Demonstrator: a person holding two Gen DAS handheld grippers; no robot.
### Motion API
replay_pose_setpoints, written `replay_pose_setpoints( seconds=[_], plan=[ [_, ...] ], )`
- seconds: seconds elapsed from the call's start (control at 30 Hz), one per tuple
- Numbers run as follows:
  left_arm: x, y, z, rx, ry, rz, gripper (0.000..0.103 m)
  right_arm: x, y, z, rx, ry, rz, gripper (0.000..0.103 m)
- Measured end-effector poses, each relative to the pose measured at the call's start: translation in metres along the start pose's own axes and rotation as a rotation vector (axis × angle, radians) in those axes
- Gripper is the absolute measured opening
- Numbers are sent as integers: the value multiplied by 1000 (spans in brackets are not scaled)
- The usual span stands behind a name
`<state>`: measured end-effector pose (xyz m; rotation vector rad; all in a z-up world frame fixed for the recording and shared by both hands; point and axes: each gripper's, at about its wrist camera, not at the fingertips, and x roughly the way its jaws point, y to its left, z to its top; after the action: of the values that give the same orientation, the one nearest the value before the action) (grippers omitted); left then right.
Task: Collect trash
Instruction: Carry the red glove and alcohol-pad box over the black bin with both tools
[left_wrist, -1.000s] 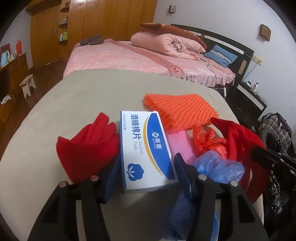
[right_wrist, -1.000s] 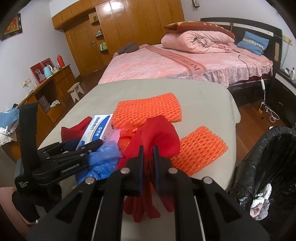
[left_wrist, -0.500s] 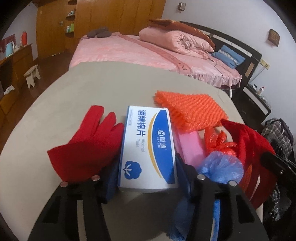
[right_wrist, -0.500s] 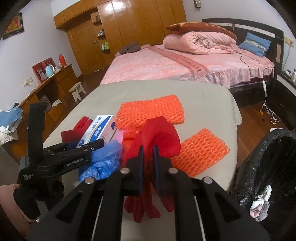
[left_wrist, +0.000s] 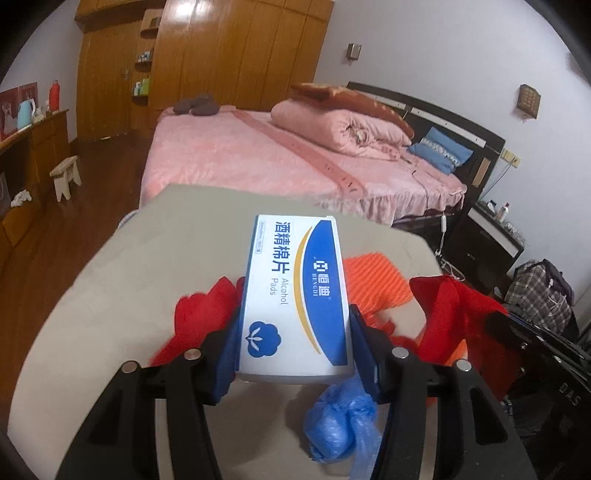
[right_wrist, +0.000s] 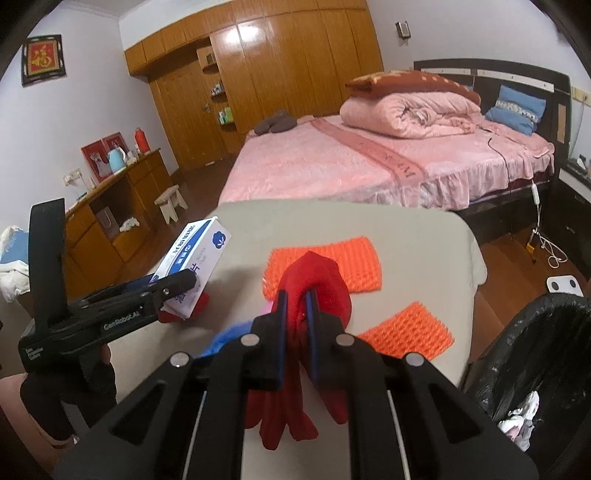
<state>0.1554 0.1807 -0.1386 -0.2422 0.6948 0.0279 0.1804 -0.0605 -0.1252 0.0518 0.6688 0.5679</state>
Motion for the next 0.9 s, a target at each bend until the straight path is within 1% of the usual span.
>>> replay_pose_setpoints(
  seconds=[0.2,0.4,0.6,0.9],
  plan=[
    [-19,-7,13,-2,-22,-8,54,-21,2,13,3,-46,12,9],
    [-38,-21,20,21,-47,-22,54,-40,0,21,-1,-82,8,9],
    [-50,-41,20,51,-55,-55,54,-59,-4,22,4,-104,-24,9],
    [-57,-85,14,104,-56,-132,54,-96,-31,15,36,-139,-103,9]
  ],
)
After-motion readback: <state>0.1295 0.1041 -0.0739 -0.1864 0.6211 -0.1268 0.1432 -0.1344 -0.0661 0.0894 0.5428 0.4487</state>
